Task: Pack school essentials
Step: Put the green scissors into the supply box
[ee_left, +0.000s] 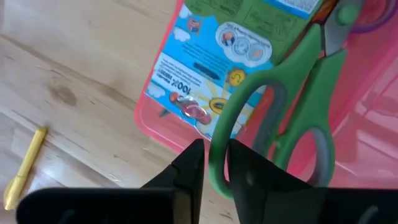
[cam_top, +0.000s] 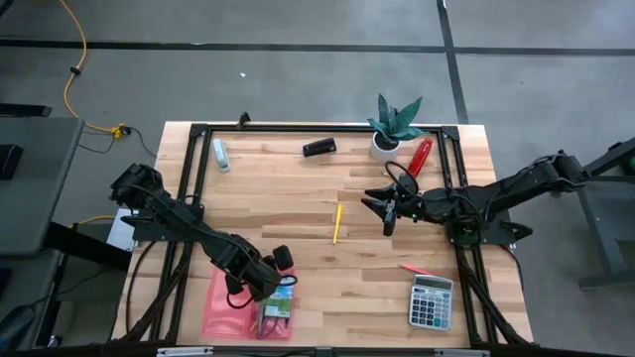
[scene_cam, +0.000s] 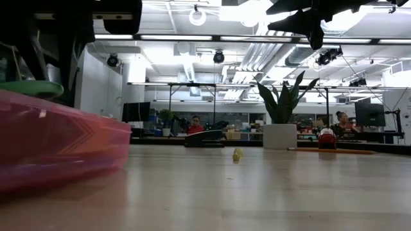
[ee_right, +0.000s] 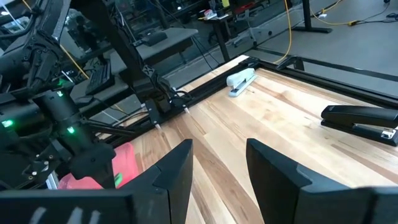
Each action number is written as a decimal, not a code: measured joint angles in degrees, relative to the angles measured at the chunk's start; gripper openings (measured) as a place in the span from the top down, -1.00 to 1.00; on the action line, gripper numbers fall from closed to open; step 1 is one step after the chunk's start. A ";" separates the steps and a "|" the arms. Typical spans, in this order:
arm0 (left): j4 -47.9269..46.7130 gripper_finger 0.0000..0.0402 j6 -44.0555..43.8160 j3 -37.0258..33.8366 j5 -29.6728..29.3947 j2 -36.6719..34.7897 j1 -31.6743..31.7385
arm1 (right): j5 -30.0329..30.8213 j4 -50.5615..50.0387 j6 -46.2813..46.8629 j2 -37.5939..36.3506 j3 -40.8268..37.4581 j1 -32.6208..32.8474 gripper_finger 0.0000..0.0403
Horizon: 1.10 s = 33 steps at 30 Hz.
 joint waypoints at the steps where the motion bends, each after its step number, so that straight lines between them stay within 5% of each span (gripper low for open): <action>1: 0.31 0.69 0.16 0.00 -0.03 -0.02 0.00 | 0.00 0.01 -0.02 0.00 0.00 0.00 0.29; 15: -1.49 0.45 -8.83 0.02 -0.29 -9.91 0.23 | 0.01 0.10 0.00 0.00 0.00 0.00 0.29; 23: -8.99 0.38 -29.99 0.05 4.23 -16.18 1.03 | 0.01 0.11 0.00 0.00 -0.02 0.00 0.29; 28: -18.14 0.56 -33.29 -0.35 5.81 -15.33 -1.78 | 0.02 0.13 0.01 0.00 -0.02 0.00 0.29; 33: -12.44 0.95 -35.86 -7.04 8.98 -14.33 -5.02 | 0.02 0.11 0.01 0.00 -0.02 0.00 0.29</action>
